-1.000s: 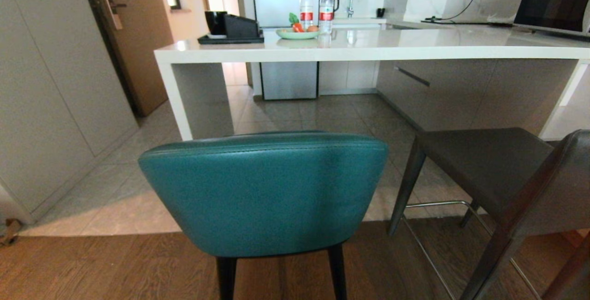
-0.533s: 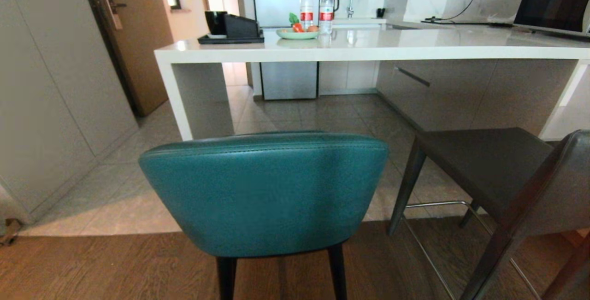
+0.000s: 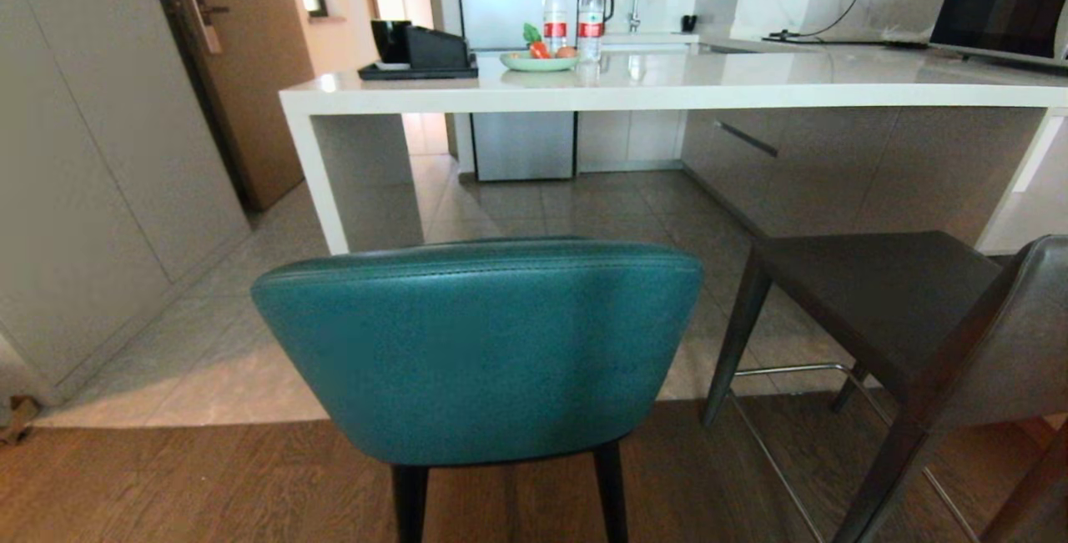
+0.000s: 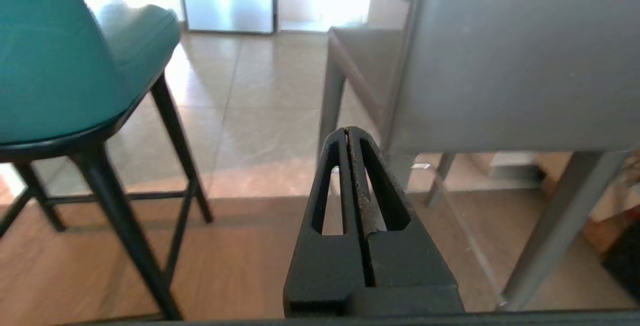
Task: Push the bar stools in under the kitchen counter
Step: Push the gray chair back under the dining table
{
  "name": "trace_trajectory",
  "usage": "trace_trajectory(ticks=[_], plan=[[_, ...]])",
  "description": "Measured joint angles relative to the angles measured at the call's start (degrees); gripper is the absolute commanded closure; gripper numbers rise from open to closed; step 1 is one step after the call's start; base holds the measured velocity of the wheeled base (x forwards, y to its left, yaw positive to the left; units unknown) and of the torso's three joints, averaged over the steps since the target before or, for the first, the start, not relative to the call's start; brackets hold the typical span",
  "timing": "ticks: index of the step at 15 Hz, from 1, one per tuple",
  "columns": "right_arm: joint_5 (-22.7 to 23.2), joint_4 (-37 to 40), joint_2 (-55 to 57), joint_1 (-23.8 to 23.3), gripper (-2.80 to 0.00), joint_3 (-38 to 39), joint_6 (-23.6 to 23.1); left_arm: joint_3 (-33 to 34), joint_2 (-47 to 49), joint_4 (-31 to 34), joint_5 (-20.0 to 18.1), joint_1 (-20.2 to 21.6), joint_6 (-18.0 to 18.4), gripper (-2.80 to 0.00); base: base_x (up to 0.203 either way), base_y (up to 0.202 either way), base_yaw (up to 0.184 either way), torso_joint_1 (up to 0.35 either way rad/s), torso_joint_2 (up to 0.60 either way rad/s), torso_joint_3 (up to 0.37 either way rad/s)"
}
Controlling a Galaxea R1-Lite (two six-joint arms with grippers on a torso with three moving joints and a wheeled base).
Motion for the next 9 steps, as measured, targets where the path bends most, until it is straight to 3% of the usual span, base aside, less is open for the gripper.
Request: trace_trajectory(ticks=[3, 5, 9], plan=[[-0.1, 0.8, -0.2, 0.0, 0.00, 0.5, 6.6, 0.7, 0.0, 2.4, 3.1, 0.0, -7.1, 0.00, 0.000, 0.000, 0.000, 0.000, 0.00, 0.000], [0.2, 5.2, -0.2, 0.0, 0.00, -0.2, 10.7, 0.7, 0.0, 2.4, 3.2, 0.0, -7.8, 0.00, 0.000, 0.000, 0.000, 0.000, 0.00, 0.000], [3.7, 6.5, -0.2, 0.0, 0.00, 0.5, 2.4, 0.8, -0.1, 2.2, 3.2, -0.1, -10.0, 0.00, 0.000, 0.000, 0.000, 0.000, 0.00, 0.000]])
